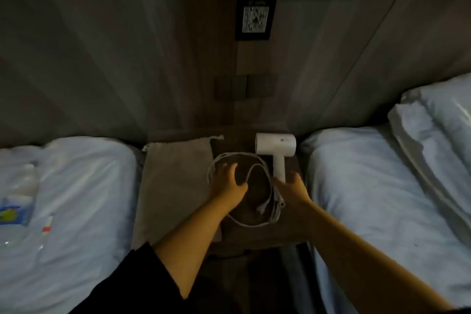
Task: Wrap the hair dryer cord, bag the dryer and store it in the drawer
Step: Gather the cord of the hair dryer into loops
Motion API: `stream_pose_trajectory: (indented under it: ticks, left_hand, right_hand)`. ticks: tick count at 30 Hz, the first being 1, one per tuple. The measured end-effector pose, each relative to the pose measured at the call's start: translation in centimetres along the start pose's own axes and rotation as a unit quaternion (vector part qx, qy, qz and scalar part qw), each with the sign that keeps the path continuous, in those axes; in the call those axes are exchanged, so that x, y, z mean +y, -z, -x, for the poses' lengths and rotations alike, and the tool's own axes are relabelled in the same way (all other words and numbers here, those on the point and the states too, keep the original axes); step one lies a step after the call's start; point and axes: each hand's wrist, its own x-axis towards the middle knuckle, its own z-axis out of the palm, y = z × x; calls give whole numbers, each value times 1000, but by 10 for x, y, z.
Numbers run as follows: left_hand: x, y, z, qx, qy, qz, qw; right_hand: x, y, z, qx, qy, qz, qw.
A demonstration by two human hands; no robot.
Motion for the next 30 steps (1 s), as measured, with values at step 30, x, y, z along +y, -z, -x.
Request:
stream_pose_trajectory:
  ticks: [30]
  left_hand:
    - [-77,-62,-45,321,-212,84,919]
  right_hand:
    - [77,-38,-59,218,233,47,946]
